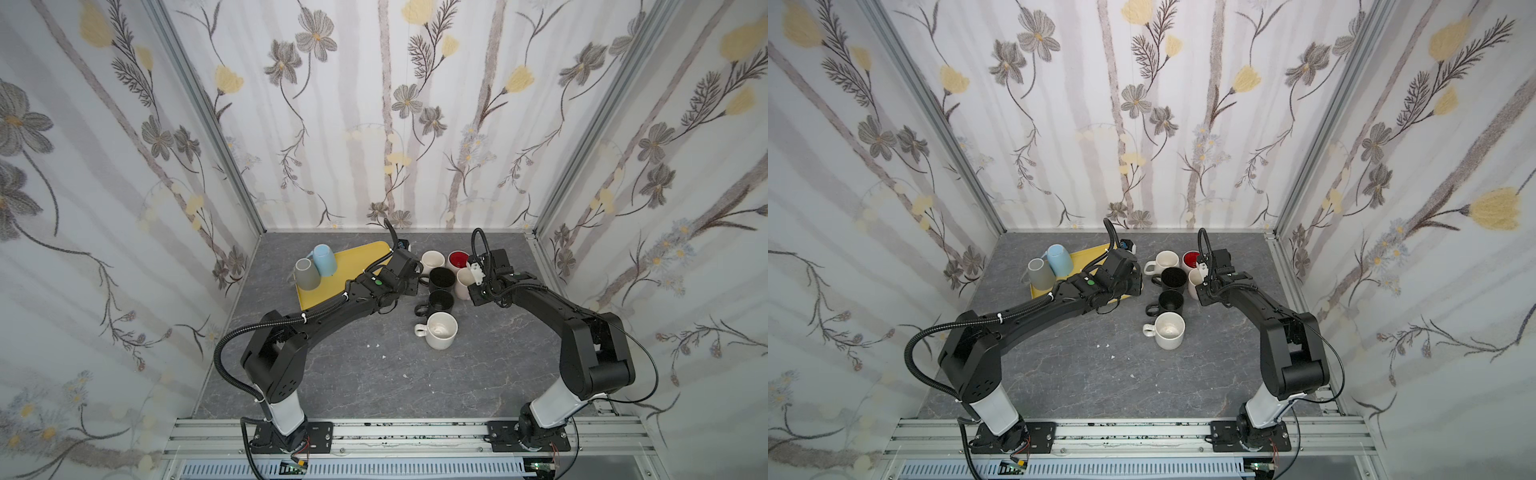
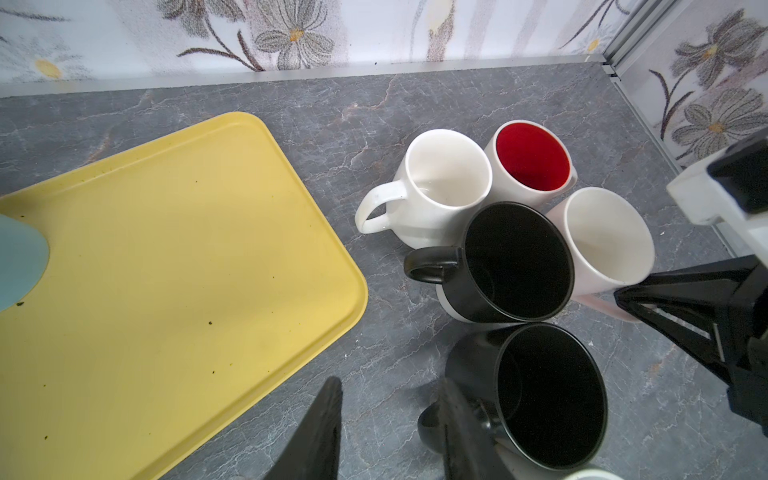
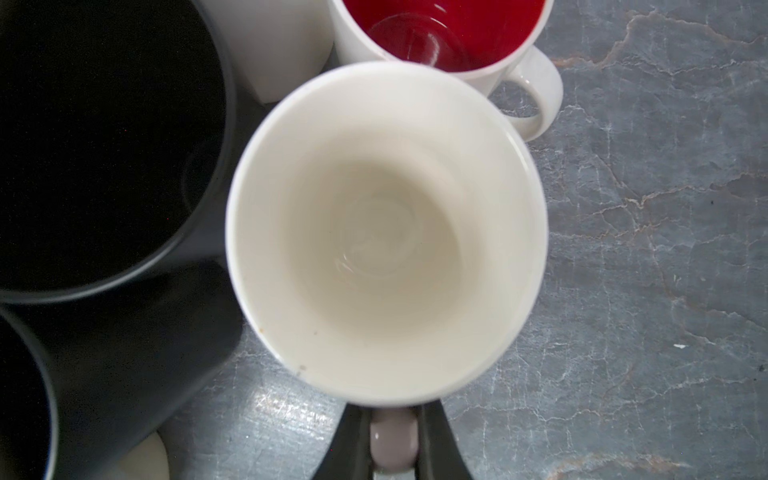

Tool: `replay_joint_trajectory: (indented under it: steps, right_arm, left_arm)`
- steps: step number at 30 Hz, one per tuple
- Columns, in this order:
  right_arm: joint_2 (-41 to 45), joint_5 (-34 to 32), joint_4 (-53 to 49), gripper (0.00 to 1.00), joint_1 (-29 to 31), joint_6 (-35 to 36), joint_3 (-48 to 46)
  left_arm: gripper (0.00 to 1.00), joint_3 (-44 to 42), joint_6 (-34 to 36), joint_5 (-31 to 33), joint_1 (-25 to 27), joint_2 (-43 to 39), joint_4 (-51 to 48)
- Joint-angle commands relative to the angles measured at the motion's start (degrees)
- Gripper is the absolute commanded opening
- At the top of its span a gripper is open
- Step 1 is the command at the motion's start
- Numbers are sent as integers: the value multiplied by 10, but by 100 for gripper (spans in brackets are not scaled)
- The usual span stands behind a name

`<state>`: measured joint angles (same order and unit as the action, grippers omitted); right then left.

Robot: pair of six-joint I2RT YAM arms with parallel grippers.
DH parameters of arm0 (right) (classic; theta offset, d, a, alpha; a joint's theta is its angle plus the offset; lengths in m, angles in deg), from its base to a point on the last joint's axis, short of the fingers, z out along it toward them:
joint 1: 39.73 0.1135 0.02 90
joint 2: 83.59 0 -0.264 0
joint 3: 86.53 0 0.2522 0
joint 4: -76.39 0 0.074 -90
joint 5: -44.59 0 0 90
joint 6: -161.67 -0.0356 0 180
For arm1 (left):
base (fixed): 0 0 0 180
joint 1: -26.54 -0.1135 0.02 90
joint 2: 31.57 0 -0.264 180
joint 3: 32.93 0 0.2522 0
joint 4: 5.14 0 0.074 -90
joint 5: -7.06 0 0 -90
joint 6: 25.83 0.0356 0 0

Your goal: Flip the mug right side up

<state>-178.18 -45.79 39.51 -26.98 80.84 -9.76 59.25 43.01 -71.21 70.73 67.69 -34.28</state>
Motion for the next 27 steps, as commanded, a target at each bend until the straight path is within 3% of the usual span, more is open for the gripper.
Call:
replay_joint_trajectory:
  steps: [1, 5, 7, 27]
  right_arm:
    - [-16, -13, -9, 15, -1, 45, -2]
    - [-21, -60, -9, 48, -1, 60, 9]
    - [-20, -81, -12, 53, -1, 60, 15]
    - [-49, -139, -12, 52, -22, 81, 83]
  left_arm:
    - [38, 2, 4, -1, -1, -3, -3]
    - [38, -6, 1, -2, -1, -7, -1]
    - [38, -10, 0, -5, -1, -8, 0]
    - [38, -12, -5, 0, -1, -18, -11]
